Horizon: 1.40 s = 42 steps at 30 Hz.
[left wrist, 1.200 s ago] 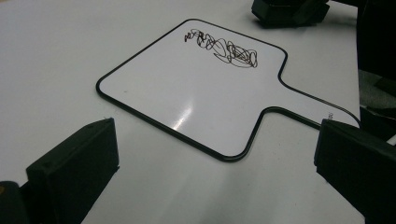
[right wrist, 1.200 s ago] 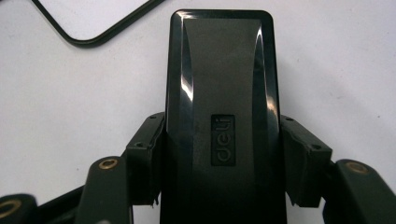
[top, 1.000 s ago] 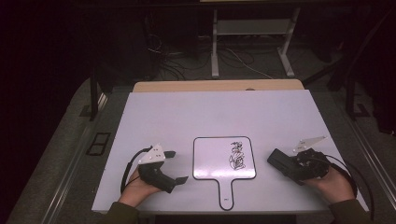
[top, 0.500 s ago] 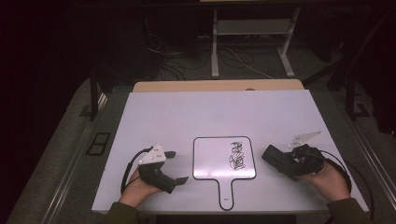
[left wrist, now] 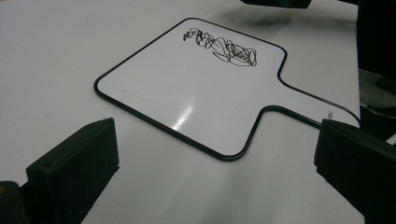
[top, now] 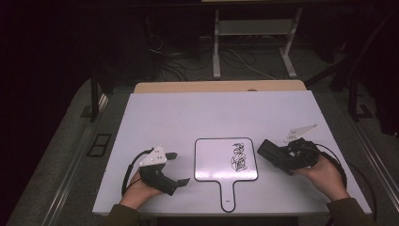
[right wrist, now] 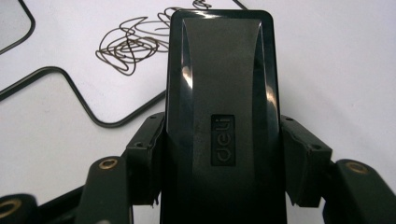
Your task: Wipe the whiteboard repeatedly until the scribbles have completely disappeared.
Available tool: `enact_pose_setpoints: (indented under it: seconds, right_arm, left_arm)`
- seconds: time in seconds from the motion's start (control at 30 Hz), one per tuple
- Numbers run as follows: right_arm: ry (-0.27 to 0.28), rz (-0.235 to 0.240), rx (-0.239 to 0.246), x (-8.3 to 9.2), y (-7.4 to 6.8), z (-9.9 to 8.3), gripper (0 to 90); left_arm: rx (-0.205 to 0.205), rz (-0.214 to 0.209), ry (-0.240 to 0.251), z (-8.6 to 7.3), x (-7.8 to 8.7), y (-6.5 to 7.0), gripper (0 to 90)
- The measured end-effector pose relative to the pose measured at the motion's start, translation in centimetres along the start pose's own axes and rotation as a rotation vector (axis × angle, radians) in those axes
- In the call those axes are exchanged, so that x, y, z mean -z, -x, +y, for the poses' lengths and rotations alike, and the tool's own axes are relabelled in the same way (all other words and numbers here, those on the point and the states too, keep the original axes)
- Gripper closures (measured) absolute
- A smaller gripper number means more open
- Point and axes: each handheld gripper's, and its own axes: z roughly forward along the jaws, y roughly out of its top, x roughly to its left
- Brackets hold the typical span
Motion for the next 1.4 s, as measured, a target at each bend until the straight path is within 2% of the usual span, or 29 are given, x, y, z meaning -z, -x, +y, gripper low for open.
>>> enact_pose_setpoints:
  seconds: [0.3, 0.47, 0.8, 1.07, 1.3, 1.4]
  right_arm:
    - [0.007, 0.001, 0.016, -0.5, 0.1, 1.1, 38.6]
    - [0.01, 0.007, 0.033, -1.2, 0.0, 2.5, 38.5]
    - [0.002, 0.014, 0.047, -3.1, 0.0, 4.6, 38.5]
    - [-0.017, 0.032, 0.054, -5.3, -0.2, 6.8, 38.5]
    - [-0.028, 0.045, 0.069, -6.7, -0.4, 8.1, 38.5]
    - [-0.045, 0.037, 0.09, -7.7, -0.5, 8.7, 38.5]
  left_arm:
    - [0.004, 0.004, 0.004, 0.0, 0.1, 0.0, 0.0]
    - [0.006, 0.006, 0.001, 0.0, 0.0, 0.0, 0.0]
    - [0.011, 0.002, 0.006, -0.1, -0.1, 0.0, 0.0]
    - [0.013, -0.001, 0.005, -0.1, -0.1, -0.1, 0.0]
    - [0.011, -0.002, 0.008, -0.1, -0.1, -0.1, 0.0]
    - [0.011, -0.002, 0.007, -0.1, -0.1, -0.1, 0.0]
